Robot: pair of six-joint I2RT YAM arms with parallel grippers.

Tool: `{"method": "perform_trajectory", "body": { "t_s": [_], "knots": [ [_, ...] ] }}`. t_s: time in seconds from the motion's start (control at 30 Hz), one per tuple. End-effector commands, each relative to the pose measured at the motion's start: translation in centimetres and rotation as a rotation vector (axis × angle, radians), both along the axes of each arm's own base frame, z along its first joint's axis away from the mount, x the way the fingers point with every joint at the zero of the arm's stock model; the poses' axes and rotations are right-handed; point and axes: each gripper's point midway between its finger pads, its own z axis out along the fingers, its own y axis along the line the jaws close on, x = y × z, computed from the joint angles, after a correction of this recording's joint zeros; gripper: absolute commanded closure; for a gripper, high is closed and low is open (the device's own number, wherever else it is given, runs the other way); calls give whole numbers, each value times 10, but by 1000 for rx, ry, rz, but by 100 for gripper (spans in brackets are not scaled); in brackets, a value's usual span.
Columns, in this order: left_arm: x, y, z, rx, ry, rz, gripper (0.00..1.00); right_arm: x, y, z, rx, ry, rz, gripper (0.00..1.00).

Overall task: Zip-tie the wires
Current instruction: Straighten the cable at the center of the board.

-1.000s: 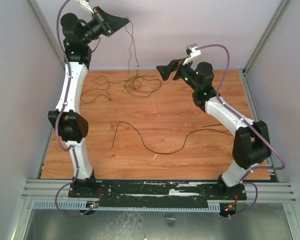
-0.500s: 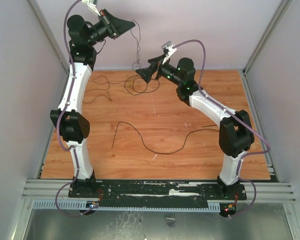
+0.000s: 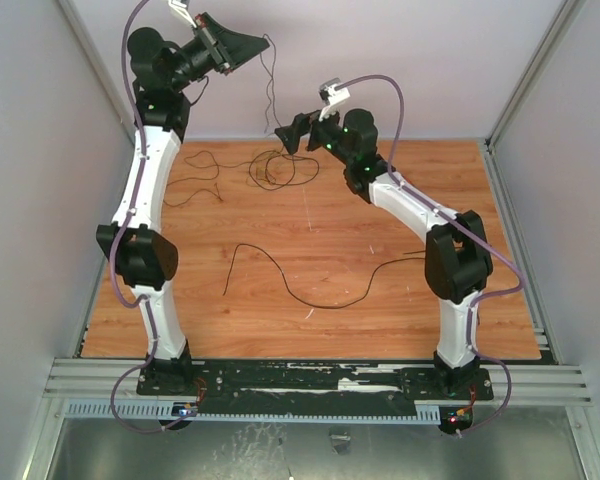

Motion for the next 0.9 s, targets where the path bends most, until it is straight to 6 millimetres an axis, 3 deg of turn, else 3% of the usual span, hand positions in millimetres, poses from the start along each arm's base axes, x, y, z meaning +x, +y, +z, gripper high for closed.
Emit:
{"method": "perform_trajectory", "body": {
  "t_s": [0.0, 0.2, 0.33, 0.43, 0.53, 0.7, 0.87],
  "knots": [
    [-38, -4, 37, -14, -95, -38, 100, 15, 3, -17, -5, 24, -31, 2],
    [-49, -4, 44, -13, -114, -36, 100, 5, 23, -23, 18, 30, 49, 15],
    [-51, -3, 42, -14, -114, -35, 100, 6, 23, -21, 33, 23, 46, 24],
    [-50, -3, 39, -14, -107, -32, 100, 7, 23, -18, 45, 16, 41, 37],
    [-46, -3, 36, -12, -103, -20, 100, 7, 23, -19, 40, 25, 36, 60],
    [-36, 6, 29, 44, -101, 84, 100, 1, 4, -30, -28, 70, -22, 98],
    [-24, 28, 3, 143, -67, 285, 100, -28, -27, -44, -130, 178, -71, 100]
  ]
}}
